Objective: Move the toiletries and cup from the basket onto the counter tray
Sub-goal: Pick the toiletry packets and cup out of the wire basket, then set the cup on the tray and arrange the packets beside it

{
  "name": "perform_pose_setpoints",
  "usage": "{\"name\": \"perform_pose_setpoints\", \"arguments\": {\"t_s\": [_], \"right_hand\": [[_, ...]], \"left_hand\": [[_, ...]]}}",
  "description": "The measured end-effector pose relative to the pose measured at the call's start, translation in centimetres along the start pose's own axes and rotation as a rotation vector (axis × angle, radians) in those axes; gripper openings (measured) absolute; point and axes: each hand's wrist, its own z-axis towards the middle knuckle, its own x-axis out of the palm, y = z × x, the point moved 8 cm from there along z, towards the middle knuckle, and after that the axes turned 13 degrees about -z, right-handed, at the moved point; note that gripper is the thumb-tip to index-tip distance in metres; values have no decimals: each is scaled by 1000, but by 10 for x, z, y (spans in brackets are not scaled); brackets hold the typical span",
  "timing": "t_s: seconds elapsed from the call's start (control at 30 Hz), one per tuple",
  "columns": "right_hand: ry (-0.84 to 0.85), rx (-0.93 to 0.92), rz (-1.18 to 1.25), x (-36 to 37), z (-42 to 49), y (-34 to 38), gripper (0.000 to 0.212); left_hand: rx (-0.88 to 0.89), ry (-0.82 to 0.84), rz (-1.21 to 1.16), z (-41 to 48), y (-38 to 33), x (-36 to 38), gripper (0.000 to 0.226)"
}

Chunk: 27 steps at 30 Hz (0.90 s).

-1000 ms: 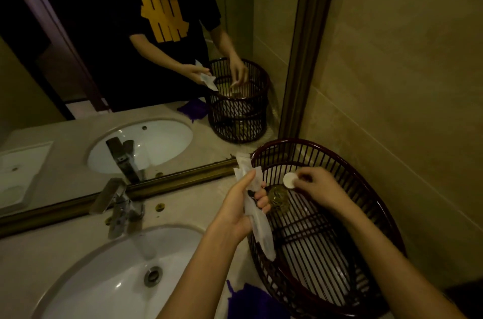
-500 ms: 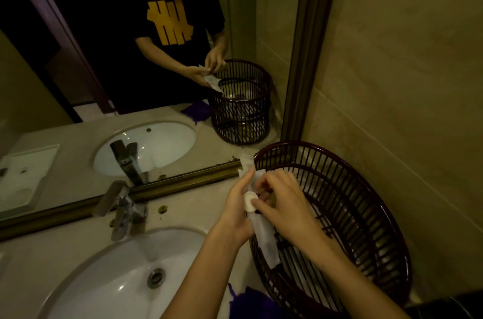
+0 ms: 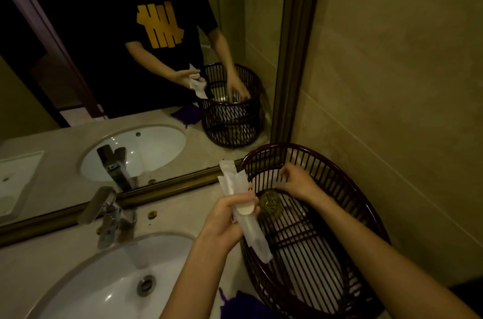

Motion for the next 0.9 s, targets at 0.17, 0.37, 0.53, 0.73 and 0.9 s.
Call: {"name": "perform_pose_setpoints", "arguments": {"t_s": [0.17,0.37,0.53,0.73,0.9], "right_hand": [[210,-22,-256,73,25,6,90],[274,-34,-367,120,38,-6,91],[263,-61,-340,125,31,-7,76],[239,-14,-254,82,1,-5,100],[155,-37,-79,15,-41,8,93]], "left_hand": [[5,36,-10,3,6,7,48],[22,37,-34,1,3,3,47],[34,44,-73,1,4,5,44],[49,42,-113,-2,4,5,41],[78,47,-171,-6,3,5,43]]}}
